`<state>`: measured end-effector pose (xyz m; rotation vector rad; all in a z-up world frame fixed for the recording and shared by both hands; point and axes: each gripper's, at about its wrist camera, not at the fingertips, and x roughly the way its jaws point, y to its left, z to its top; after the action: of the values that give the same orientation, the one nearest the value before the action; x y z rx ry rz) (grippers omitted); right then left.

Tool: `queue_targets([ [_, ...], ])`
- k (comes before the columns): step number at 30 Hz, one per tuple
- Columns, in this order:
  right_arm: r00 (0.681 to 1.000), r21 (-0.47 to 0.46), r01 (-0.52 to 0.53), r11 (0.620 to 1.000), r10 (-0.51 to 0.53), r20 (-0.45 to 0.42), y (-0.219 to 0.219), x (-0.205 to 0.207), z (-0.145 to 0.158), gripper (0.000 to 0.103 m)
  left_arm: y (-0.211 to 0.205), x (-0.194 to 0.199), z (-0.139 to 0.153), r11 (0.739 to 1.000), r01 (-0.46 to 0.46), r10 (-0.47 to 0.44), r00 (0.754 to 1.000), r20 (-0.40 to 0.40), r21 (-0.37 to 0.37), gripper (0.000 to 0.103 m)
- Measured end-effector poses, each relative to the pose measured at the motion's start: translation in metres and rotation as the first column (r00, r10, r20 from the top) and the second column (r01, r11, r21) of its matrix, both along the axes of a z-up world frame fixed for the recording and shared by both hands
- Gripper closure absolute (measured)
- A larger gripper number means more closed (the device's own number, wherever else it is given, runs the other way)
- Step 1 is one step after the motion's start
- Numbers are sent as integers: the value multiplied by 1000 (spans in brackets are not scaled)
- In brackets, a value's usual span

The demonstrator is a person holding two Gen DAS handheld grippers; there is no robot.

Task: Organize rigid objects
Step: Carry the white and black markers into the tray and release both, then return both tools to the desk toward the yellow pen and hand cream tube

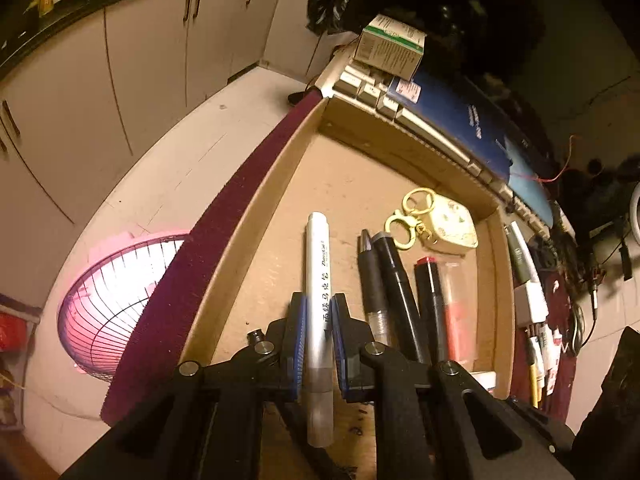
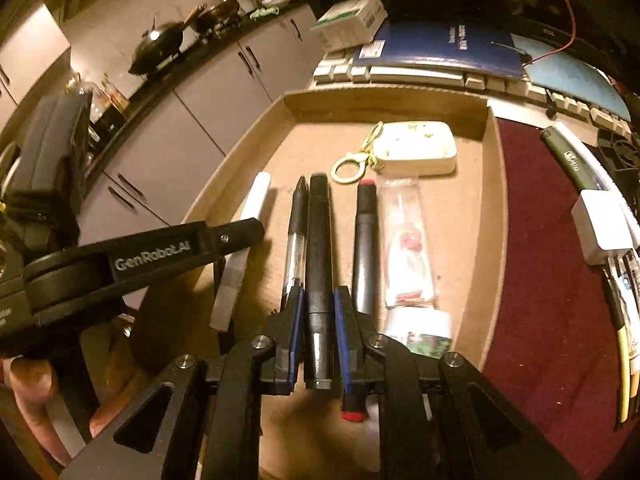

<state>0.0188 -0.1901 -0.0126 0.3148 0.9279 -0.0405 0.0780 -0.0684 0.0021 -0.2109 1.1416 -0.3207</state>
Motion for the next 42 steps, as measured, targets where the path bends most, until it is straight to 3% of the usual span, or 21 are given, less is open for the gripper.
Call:
queue_targets([
  [4,1000,-35,11,999,-10,10,4,-1,-1,88,1,2,0,1000,6,-6,1000,-2,-5,88],
  [7,1000,-36,12,999,-11,13,4,-1,-2,85,1,2,2,999,19,-20,1000,-5,-31,72],
  [10,1000,-12,-12,1000,13,20,4,-6,2,73,-5,0,7,998,31,-31,1000,-1,-46,55],
  [16,992,26,-76,997,73,106,-5,-41,25,69,-7,-31,31,999,3,1,997,80,-48,43],
  [24,966,38,-144,989,132,221,-54,-118,37,53,-42,-107,62,999,47,-40,978,203,-28,31],
  [28,967,86,-101,991,77,242,-96,-145,32,50,-82,-134,70,986,169,-165,961,221,-1,30],
  [32,971,90,-27,996,4,241,-126,-161,26,45,-118,-148,68,972,234,-234,947,222,28,26],
  [42,965,73,93,993,-108,240,-163,-205,19,39,-148,-170,63,959,282,-275,939,208,-7,23],
])
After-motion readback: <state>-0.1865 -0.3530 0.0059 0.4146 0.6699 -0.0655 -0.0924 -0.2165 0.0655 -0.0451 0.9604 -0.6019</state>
